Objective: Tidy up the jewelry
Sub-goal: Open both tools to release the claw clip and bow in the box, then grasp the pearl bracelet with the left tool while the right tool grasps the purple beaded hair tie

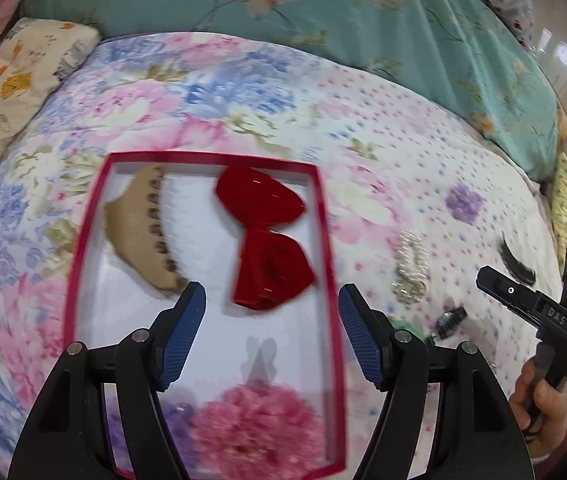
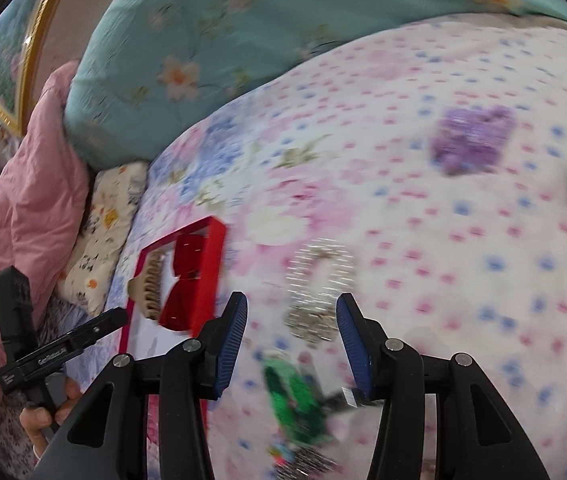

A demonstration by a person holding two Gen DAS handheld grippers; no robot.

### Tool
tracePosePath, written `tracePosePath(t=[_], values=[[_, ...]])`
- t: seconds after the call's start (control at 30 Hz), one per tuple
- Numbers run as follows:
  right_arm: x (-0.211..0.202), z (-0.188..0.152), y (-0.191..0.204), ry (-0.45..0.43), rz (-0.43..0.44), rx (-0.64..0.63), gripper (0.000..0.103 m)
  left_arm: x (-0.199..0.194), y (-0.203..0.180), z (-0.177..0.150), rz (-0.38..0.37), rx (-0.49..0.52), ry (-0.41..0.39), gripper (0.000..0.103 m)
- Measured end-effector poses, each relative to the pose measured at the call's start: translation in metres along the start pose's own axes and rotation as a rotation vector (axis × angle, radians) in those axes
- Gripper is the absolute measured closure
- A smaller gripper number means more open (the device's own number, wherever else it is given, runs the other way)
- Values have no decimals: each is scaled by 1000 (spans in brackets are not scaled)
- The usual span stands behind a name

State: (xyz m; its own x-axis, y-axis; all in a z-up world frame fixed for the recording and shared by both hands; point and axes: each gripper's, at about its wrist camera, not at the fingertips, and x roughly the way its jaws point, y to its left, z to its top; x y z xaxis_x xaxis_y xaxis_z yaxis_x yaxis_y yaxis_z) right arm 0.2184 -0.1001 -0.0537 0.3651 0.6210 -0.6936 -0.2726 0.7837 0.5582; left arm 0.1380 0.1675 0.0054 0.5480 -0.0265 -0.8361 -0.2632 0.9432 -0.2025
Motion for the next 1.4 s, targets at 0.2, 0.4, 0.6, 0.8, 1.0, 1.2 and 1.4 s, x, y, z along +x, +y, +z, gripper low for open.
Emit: tracePosePath(t=[0.2,0.4,0.6,0.8,1.0,1.2,1.4], values=[[-25,-6,-31,-29,-37,53,53,3,-29,-8,-29,34,22,34],[-42,-4,-51,-57,-57,81,53,10,-56,-10,-49,76,37,34],[-49,1,-64,-74,-70,98,53,20,-83,-9,-58,123,54,34],[-49,10,-75,-82,-88,109,53,38,-104,-7,-63,153,78,34],[-45,22,-82,-81,-107,107,53,62,-117,-2,-51,173,110,36],[-40,29,-89,-78,-118,115,54,82,-127,4,-50,190,131,40],[-28,42,-98,-87,-140,131,54,105,-134,13,-54,195,153,54]])
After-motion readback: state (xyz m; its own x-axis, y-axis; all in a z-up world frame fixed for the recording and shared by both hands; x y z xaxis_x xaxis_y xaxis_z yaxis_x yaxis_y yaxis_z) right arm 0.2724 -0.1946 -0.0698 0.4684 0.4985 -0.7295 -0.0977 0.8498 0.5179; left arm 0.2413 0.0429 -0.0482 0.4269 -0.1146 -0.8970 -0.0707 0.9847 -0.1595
